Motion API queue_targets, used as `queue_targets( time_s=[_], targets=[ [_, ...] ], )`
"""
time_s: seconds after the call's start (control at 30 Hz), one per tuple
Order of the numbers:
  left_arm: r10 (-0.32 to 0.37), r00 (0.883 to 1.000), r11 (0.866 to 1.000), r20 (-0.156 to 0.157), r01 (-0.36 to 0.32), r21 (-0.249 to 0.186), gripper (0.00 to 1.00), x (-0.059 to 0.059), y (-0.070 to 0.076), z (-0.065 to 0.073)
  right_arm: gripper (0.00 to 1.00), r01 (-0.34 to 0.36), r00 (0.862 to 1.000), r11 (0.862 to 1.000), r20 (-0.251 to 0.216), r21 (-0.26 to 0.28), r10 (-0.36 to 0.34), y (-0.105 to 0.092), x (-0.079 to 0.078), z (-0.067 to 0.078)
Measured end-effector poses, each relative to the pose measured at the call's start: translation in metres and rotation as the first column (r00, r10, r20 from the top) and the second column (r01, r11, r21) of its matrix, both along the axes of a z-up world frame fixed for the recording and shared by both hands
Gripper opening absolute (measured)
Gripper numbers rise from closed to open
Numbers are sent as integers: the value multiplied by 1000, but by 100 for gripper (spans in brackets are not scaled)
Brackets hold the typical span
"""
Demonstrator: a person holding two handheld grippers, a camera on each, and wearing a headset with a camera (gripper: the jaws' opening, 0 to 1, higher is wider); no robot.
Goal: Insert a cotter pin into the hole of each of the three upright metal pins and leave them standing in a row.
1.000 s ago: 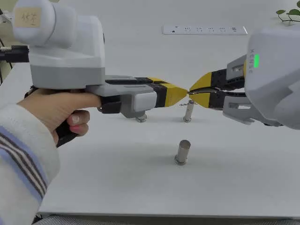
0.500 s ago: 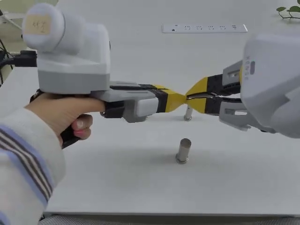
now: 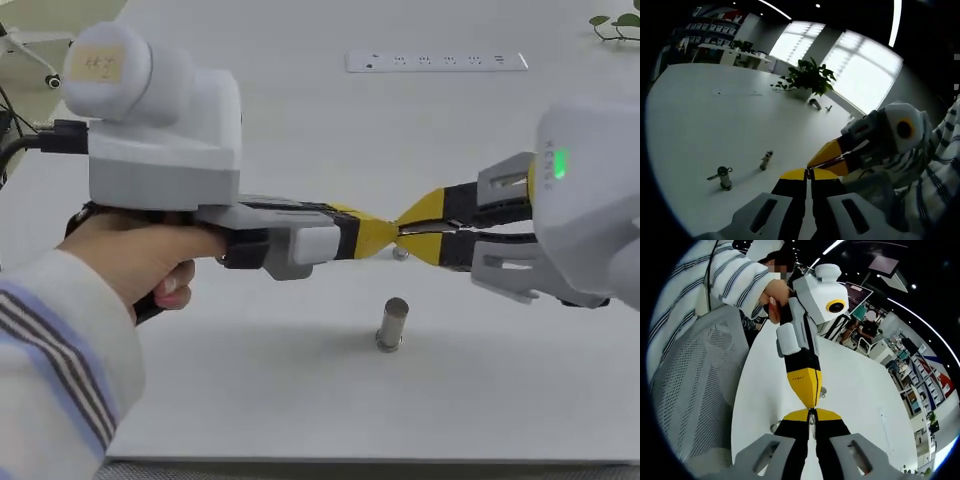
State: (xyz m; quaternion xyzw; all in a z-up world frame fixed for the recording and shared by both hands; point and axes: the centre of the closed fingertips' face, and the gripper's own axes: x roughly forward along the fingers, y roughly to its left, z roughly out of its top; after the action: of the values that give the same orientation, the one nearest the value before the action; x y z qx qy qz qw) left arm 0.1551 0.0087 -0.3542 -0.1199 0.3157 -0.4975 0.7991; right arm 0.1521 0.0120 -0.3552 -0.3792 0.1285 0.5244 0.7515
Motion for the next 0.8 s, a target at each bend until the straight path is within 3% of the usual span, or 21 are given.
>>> queue_targets(
  time_s=[0.13,0.2,0.27,0.33,0.43,0.57,0.6,0.7,0.8],
  targets=[
    [-8,1000,1000,28,8,11,0,-2,1,1,12,43,997,998,-73,55,-39,-4,4,-2],
    [-23,998,999,61,22,24,0,-3,2,1,13,54,993,996,-106,76,-45,-7,4,-2],
    [-55,991,997,122,49,52,0,-4,2,2,13,76,985,992,-161,96,-60,-9,4,-6],
    [-94,978,994,188,81,80,0,-7,2,4,14,94,972,988,-227,119,-65,-11,3,-10],
    [-143,956,988,256,122,95,0,-12,1,8,13,103,964,985,-256,135,-66,-13,4,-13],
    [-193,928,980,318,167,107,0,-19,-2,13,12,120,936,973,-349,198,-44,-6,-5,-14],
    [-198,925,979,323,172,110,0,-20,-2,13,12,118,934,972,-355,203,-39,-5,-6,-14],
    [-250,891,967,379,212,140,0,-28,-7,16,10,112,932,973,-361,202,-32,-1,-12,-14],
    [-278,874,960,399,235,155,0,-26,-7,15,6,103,930,974,-367,201,-23,3,-17,-15]
  ],
)
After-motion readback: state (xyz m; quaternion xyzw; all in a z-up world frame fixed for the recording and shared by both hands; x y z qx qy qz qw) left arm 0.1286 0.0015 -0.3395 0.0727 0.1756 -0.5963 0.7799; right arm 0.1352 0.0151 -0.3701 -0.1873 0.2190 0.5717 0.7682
